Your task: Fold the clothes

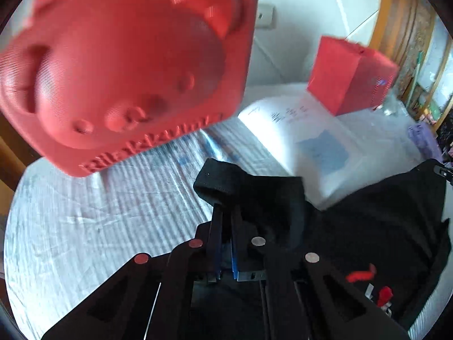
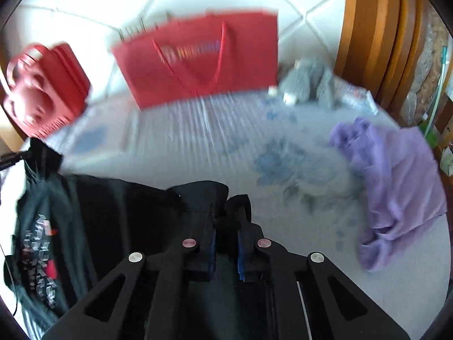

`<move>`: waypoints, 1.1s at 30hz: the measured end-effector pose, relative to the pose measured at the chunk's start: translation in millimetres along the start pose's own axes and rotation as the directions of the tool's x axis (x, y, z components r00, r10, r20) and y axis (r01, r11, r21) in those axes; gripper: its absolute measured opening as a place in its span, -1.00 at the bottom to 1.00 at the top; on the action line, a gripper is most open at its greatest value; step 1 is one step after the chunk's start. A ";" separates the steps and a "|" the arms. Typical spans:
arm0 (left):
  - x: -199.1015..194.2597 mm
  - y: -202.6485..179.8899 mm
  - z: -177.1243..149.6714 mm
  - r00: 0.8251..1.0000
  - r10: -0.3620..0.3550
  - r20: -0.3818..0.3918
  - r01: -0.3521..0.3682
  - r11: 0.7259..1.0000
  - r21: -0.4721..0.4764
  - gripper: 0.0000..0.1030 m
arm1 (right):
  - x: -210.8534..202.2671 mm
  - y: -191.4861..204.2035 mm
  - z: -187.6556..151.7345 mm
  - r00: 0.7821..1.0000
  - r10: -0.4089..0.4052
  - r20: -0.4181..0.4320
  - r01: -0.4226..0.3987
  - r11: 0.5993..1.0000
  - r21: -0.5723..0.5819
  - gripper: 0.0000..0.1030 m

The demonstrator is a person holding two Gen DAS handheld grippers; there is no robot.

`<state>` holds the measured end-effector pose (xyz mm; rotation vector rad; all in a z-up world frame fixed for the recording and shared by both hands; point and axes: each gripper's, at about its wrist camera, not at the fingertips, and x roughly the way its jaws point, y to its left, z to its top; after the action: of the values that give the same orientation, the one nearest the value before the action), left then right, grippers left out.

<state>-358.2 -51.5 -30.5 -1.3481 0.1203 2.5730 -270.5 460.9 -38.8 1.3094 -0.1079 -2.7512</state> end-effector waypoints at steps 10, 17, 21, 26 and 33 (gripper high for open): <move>-109.6 -45.1 -131.7 0.983 -0.080 -0.166 0.090 0.994 0.054 -0.90 | -50.7 -23.4 -84.3 0.990 0.005 -0.141 0.009 0.995 0.101 -0.72; -125.3 -30.5 -186.6 0.952 -0.086 -0.294 0.064 0.995 -0.082 -0.87 | -88.1 -33.0 -122.6 0.985 -0.001 -0.173 0.028 0.987 0.155 -0.27; -137.1 -36.6 -169.1 0.973 -0.092 -0.210 0.072 0.992 -0.099 -0.25 | -107.7 -29.5 -113.3 0.992 -0.022 -0.123 0.041 0.988 0.152 -0.23; -134.1 -43.9 -154.6 0.983 -0.088 -0.159 0.072 0.992 -0.107 -0.20 | -113.0 11.7 -97.9 0.995 0.031 -0.096 -0.026 0.998 0.058 -0.23; -93.4 -39.9 -157.5 0.979 -0.049 -0.198 0.026 0.993 -0.117 -0.20 | -68.6 138.2 -87.1 0.953 0.251 -0.169 -0.260 0.965 -0.033 -0.23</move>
<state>-171.3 -56.8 -42.8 -1.6343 -0.0187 2.4402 -152.4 329.4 -26.5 1.3915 -0.1751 -2.4070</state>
